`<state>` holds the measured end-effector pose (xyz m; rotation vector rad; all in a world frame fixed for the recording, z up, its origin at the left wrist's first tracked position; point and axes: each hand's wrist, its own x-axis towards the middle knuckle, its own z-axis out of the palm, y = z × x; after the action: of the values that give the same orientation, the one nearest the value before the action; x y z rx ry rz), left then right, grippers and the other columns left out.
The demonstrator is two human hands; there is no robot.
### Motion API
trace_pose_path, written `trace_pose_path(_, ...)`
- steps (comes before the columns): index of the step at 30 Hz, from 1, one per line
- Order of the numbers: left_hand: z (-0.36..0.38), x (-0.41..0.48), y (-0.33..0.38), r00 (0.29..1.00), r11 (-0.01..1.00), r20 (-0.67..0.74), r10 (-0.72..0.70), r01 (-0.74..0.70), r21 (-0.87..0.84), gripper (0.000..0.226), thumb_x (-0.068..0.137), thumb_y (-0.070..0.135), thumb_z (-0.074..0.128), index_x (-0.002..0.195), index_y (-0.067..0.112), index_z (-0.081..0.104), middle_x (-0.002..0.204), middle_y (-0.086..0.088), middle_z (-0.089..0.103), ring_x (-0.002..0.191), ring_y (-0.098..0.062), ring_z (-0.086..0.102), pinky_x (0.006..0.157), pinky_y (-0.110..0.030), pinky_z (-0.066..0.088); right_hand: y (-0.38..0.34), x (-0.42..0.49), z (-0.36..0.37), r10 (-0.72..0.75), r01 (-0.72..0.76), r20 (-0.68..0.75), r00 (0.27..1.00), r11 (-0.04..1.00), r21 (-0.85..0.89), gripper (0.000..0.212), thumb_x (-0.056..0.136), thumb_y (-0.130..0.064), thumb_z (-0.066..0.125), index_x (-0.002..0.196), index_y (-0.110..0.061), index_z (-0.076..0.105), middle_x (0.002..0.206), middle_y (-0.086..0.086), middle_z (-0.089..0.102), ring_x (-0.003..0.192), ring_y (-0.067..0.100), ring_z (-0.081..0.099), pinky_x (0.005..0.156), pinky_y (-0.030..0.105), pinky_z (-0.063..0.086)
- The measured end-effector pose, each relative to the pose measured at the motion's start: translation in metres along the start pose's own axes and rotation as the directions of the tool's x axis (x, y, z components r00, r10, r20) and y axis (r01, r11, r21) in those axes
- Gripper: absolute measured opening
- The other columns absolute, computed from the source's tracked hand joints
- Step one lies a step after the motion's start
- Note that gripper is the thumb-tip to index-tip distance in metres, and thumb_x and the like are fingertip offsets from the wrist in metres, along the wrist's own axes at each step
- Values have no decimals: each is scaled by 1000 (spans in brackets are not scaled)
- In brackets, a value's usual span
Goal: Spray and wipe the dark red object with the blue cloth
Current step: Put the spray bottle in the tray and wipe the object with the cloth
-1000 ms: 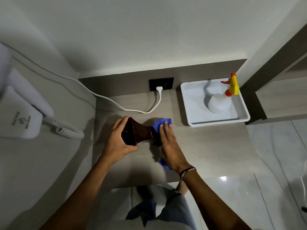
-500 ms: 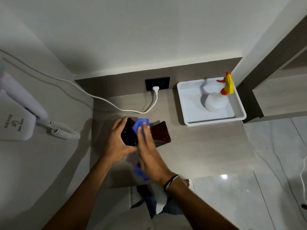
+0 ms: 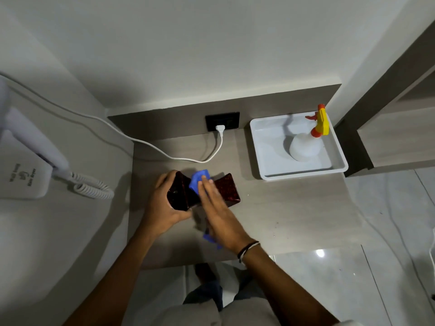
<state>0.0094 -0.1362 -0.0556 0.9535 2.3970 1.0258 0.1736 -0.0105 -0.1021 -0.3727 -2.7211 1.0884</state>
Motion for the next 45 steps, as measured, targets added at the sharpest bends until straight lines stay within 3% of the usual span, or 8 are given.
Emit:
trace_pose_path(3,-1,-4,-8,997,995,-21,-71,70,-65,111,48,26,91,152,12,53,140,4,50,120,-3,52,98,0,38,43,-12,-30,295,-296,33,955,955,9,81,108,9,49,173,-9,4,183,7,-7,172,20,-2,141,36,11)
trace_pose_path(7,-4,-5,-7,924,831,-9,-382,339,-441,82,52,29,98,131,29,74,123,-1,79,108,-19,77,87,-32,63,59,-25,-50,593,-471,-90,800,714,519,72,100,25,38,163,-8,37,155,-7,47,148,6,47,113,-6,31)
trace_pose_path(11,5,-5,5,841,699,111,-530,507,-504,39,63,49,96,97,32,86,92,4,86,95,-27,81,61,-18,59,55,-21,-48,682,-515,83,726,460,724,66,99,22,36,140,-20,66,121,-1,82,100,12,79,84,22,64)
trace_pose_path(21,-6,-25,-13,880,896,369,-299,391,-208,151,43,48,109,161,62,17,168,10,37,149,-13,43,123,-45,40,45,-24,-40,693,-534,81,716,470,702,63,95,23,34,134,-14,66,117,9,77,102,17,76,86,19,62)
trace_pose_path(27,5,-24,-15,980,959,89,-180,195,-204,94,50,34,94,120,80,51,116,43,68,107,19,65,81,-1,48,15,-31,-36,699,-543,-212,683,680,493,76,98,23,43,168,-5,32,170,9,39,156,18,43,131,27,34)
trace_pose_path(32,8,-19,-1,986,976,107,-129,146,-161,95,48,36,87,126,74,50,110,40,69,101,13,68,79,-3,49,-39,-19,-22,190,-168,-52,980,944,284,80,104,2,46,174,-26,19,175,3,38,157,8,45,125,12,37)
trace_pose_path(40,14,-18,4,994,996,55,-92,93,-11,112,47,30,87,151,9,53,141,2,56,124,-11,56,105,-7,40,0,-10,-29,373,-371,42,927,927,-45,96,99,8,58,173,-10,0,182,11,-15,171,32,-9,139,50,15)
trace_pose_path(45,10,-14,8,999,998,5,-49,49,-45,84,50,27,83,131,29,61,124,3,68,113,-20,67,94,-16,51,-42,-15,-2,37,-35,-9,999,985,167,105,89,6,47,174,-23,-7,184,3,-16,172,26,-4,137,23,6)
